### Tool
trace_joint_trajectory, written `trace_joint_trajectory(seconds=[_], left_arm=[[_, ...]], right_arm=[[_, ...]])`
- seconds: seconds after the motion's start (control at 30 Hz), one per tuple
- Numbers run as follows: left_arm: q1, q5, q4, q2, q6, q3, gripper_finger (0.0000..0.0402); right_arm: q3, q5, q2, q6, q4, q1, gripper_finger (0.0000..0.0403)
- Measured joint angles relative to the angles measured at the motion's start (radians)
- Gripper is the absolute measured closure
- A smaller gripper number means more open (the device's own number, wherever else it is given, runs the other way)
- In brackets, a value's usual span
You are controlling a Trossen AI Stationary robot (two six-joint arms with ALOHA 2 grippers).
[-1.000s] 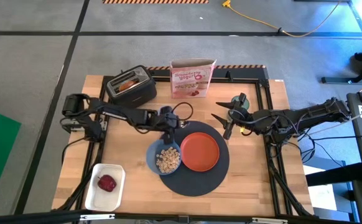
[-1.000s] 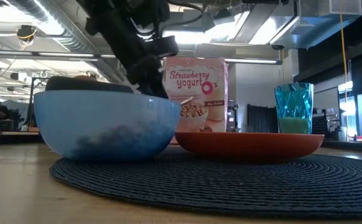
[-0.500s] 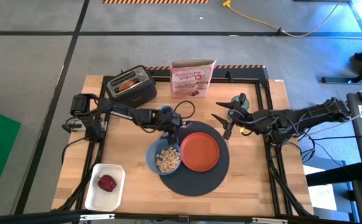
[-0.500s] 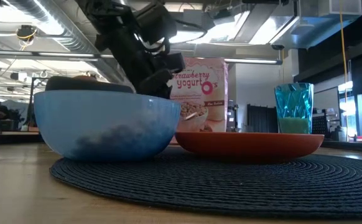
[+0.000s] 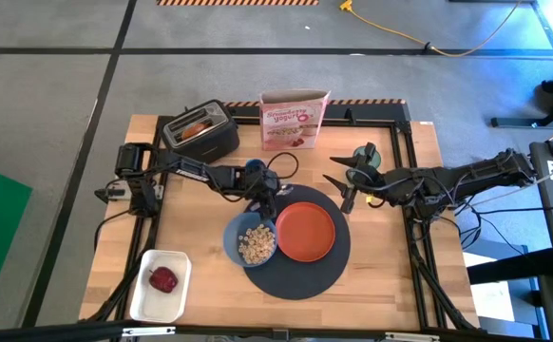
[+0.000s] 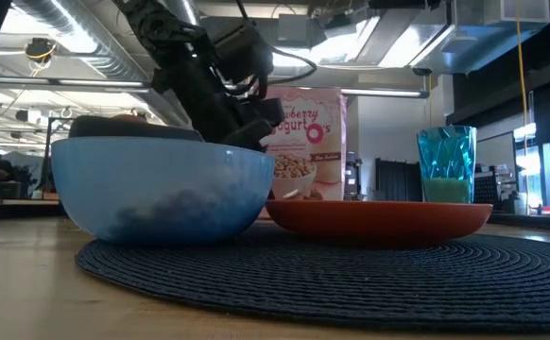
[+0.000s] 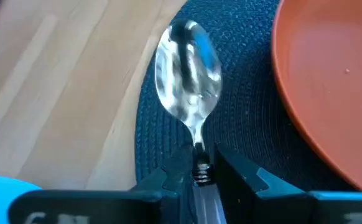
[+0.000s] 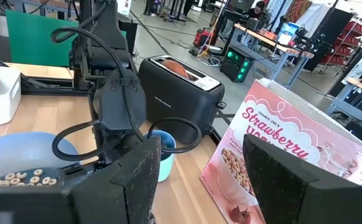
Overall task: Arrange a breakfast setting
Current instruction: Put the purple spoon on the table mat, then put the toasted bagel on the orange plate
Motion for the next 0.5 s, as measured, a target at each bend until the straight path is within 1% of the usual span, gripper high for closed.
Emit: trace_joint_trajectory(seconds=[0.3, 0.5], left_arm=[[-0.008, 0.01, -0.013, 0.0, -0.011, 0.01, 0.0279], [-0.017, 0.006, -0.102, 0.0, 0.013, 0.098, 0.0262]], right_arm=[[0.0, 0.0, 0.0, 0.0, -0.01, 0.0, 0.0185], [0.0, 0.0, 0.0, 0.0, -0.015, 0.0, 0.0185]])
